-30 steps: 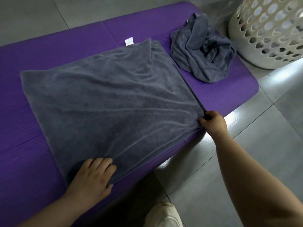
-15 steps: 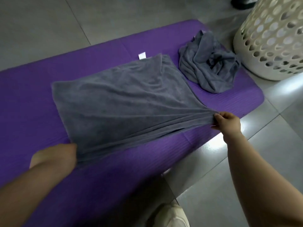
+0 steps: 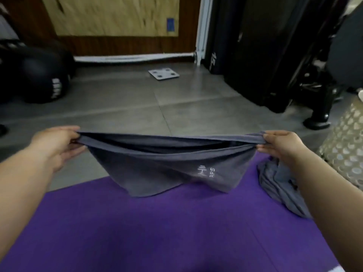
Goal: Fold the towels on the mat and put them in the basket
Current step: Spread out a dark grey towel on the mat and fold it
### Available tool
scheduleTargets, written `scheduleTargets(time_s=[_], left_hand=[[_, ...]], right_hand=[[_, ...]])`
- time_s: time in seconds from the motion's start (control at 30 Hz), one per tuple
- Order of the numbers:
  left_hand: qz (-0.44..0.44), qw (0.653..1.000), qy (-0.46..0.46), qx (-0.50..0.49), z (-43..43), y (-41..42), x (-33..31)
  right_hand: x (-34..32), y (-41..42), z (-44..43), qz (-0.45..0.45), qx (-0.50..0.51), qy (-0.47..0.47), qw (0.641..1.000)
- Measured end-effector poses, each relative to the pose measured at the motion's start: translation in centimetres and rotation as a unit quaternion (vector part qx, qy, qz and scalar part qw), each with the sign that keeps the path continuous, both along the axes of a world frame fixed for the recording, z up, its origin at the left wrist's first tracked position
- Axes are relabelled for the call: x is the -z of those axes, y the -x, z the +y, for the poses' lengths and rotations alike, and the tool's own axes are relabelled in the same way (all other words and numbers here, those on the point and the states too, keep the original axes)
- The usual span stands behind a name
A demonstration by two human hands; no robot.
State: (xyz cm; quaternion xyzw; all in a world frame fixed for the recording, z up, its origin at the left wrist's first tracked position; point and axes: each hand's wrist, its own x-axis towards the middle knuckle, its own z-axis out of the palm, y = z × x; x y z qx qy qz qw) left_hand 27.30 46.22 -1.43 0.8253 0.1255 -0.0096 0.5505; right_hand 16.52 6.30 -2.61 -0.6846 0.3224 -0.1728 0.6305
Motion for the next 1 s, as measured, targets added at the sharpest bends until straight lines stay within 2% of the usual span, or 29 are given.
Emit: scheduleTargets(time_s=[0.07,0.1,0.13,0.2,0.27,0.33,0.43,0.5,0.6,0.77,0.83,0.9,1.0], left_hand=[[-0.071,0.992,-0.100,0.002,2.6,-0.4,-3.1],[-0.099,0.987,-0.123,-0.002,3.7,-0.5,-4.4],[-0.094,0.986,-0.139,-0.021,4.8,-1.0,-5.3],[-0.105,0.958,-0.266,0.006,7.4,-1.2,-6.9],[-0.082,0.961,-0.266,0.005,9.3,-0.8,-8.5],[-0.062,0.973,-0.220,-0.003,11.3,-0.9,-9.6],[-0.048,0.992,-0.113,-0.024,13.6,-0.2,-10.5],[-0.049,0.997,-0.062,-0.015,14.6,0.6,-10.1],[-0.032,0.999,-0.024,0.014,16.0,1.5,-7.6],[-0.017,0.996,0.080,-0.025,18.1,1.8,-5.3],[0.001,0.994,0.091,-0.056,20.0,2.6,-4.2],[0.015,0.992,0.057,-0.115,24.4,2.8,-1.3],[0.048,0.990,0.060,-0.118,28.7,3.3,1.9]], right_hand=[[-2.0,-2.3,2.0,0.022,-0.012,0.093,0.995],[-2.8,-3.4,3.0,0.043,-0.016,0.153,0.987],[-3.4,-4.3,3.9,0.061,-0.020,0.210,0.976],[-4.5,-5.6,5.5,0.067,-0.027,0.285,0.956],[-5.5,-6.8,7.1,0.049,-0.029,0.314,0.948],[-6.4,-7.6,8.7,0.035,-0.033,0.290,0.956],[-7.6,-7.6,10.4,-0.030,-0.053,0.152,0.987],[-7.7,-7.1,11.0,-0.022,-0.093,0.097,0.991],[-7.2,-6.7,12.1,0.015,-0.131,0.072,0.989],[-7.2,-6.5,13.7,-0.016,-0.150,0.031,0.988],[-8.0,-5.6,14.0,-0.062,-0.154,0.008,0.986],[-9.2,-3.8,14.1,-0.112,-0.171,-0.027,0.978],[-9.4,-2.4,14.4,-0.099,-0.190,-0.038,0.976]])
